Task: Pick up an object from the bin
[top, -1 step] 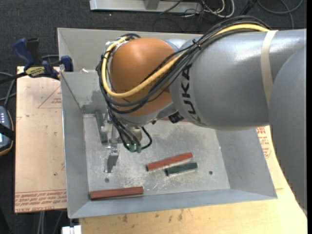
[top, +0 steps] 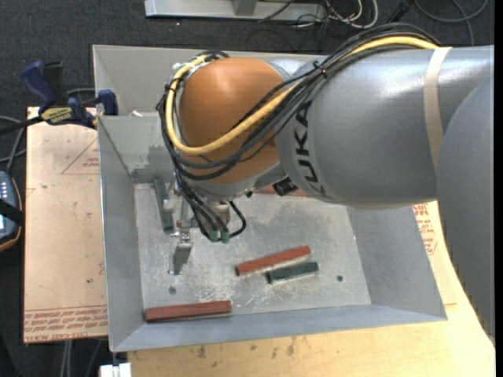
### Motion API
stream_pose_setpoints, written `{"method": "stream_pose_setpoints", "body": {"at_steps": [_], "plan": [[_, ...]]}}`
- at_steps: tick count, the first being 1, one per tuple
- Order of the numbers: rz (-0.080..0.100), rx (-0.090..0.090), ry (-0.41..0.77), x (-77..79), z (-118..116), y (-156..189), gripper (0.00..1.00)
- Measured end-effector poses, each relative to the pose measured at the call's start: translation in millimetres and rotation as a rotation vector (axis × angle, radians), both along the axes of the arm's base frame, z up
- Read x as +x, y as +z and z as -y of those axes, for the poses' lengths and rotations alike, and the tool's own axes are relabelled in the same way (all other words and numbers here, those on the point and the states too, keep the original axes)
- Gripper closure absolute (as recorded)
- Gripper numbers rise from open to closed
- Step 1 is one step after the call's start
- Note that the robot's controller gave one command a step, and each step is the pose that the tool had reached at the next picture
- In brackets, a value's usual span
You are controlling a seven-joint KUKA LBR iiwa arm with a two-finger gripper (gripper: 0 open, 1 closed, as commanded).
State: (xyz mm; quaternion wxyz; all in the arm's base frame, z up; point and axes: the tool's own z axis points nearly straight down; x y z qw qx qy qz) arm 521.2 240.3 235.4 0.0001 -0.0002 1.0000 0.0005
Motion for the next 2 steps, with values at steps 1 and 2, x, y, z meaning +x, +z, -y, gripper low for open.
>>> {"method": "stream_pose_setpoints", "body": {"at_steps": [1,2], "plan": [[0.004,0.002,-0.058,45.6,62.4,-46.6,0.00],[-0.002,-0.005,-0.046,56.0,92.8,-67.0,0.00]]}}
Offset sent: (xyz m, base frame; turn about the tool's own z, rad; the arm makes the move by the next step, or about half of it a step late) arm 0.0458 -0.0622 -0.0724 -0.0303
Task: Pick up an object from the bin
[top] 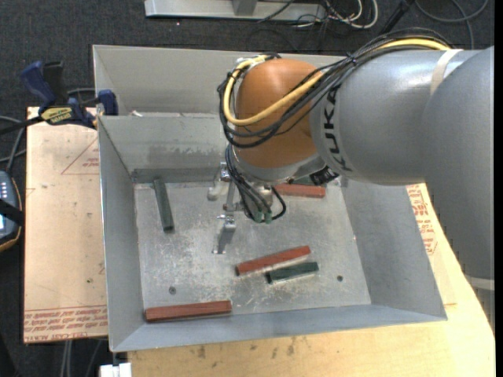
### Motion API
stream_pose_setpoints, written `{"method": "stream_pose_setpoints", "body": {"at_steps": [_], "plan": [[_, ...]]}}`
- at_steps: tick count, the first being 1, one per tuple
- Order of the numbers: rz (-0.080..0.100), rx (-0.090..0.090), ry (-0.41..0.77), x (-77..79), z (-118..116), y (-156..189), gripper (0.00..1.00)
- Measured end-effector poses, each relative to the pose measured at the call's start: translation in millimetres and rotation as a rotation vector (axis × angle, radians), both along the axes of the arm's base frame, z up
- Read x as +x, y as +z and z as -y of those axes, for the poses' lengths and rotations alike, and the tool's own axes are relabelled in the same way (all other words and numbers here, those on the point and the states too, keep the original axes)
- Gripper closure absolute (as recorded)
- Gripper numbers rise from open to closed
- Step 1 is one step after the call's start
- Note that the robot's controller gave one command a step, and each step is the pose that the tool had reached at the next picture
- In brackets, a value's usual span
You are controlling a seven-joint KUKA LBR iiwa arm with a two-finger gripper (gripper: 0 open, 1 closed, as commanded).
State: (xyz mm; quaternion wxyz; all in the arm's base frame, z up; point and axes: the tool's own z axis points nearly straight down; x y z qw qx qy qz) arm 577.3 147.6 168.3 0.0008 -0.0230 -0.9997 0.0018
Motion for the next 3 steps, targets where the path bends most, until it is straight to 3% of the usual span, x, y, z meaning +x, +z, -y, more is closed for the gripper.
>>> {"method": "stream_pose_setpoints", "body": {"at_steps": [1,2,3], "plan": [[0.006,0.008,0.189,-25.9,19.8,-38.4,0.00],[0.003,0.004,0.358,-13.1,60.6,-83.3,0.00],[0.022,0.011,0.161,-6.6,94.8,-89.3,1.00]]}}
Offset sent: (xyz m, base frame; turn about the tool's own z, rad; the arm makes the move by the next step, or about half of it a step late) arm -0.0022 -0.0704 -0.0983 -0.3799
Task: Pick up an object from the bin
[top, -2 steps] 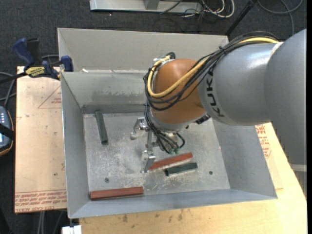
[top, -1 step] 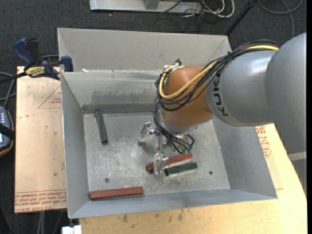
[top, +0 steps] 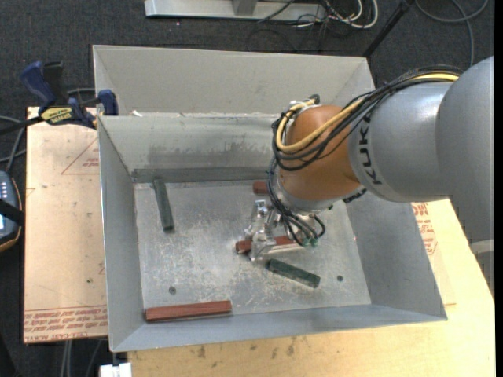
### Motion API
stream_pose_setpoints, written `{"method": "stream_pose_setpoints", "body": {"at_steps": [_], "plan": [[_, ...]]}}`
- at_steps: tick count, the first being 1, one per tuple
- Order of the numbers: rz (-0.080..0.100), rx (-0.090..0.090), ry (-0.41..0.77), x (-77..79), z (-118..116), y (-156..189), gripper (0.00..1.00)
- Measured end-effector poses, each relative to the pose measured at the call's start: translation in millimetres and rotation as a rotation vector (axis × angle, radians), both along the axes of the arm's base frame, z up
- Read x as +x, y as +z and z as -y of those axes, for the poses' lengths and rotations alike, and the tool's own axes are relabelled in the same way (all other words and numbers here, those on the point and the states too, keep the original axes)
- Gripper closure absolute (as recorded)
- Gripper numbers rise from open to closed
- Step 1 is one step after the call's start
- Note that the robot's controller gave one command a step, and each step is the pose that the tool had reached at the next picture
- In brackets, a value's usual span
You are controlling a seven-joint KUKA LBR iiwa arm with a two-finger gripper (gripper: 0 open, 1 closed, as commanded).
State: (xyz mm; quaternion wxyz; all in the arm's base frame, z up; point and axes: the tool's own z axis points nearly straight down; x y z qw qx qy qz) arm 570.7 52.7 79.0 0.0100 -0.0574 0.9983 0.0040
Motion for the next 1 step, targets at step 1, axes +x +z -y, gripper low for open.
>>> {"method": "stream_pose_setpoints", "body": {"at_steps": [1], "plan": [[0.000,0.000,0.000,0.1,0.1,0.0,1.00]]}}
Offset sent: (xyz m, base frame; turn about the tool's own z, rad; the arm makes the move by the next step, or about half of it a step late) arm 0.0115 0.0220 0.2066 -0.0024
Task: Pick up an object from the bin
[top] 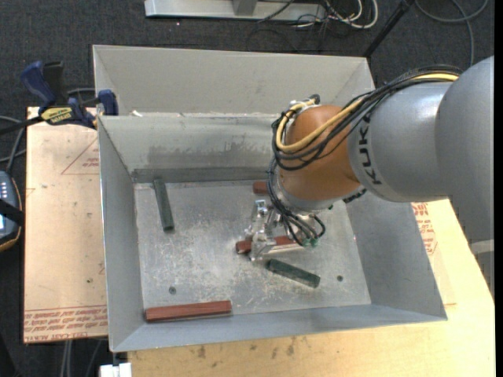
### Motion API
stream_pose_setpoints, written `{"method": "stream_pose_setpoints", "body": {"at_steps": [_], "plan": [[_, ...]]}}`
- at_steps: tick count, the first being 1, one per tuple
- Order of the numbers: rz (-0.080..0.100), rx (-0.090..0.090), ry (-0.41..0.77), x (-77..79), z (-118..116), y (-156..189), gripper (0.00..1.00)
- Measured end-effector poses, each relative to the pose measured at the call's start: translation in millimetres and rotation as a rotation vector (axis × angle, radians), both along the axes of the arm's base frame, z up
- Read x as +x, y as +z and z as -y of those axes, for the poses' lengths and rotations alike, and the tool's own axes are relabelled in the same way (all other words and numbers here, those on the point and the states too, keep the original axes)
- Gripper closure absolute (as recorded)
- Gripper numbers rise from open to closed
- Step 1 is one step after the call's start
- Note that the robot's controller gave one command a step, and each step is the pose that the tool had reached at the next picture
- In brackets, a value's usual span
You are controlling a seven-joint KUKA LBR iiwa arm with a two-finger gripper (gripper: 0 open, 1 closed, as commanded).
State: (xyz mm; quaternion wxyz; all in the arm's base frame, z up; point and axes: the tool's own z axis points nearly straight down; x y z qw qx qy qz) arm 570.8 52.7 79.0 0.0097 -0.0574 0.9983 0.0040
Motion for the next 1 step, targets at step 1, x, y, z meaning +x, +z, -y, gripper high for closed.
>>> {"method": "stream_pose_setpoints", "body": {"at_steps": [1], "plan": [[-0.018,-0.008,0.003,11.1,-21.1,196.4,1.00]]}}
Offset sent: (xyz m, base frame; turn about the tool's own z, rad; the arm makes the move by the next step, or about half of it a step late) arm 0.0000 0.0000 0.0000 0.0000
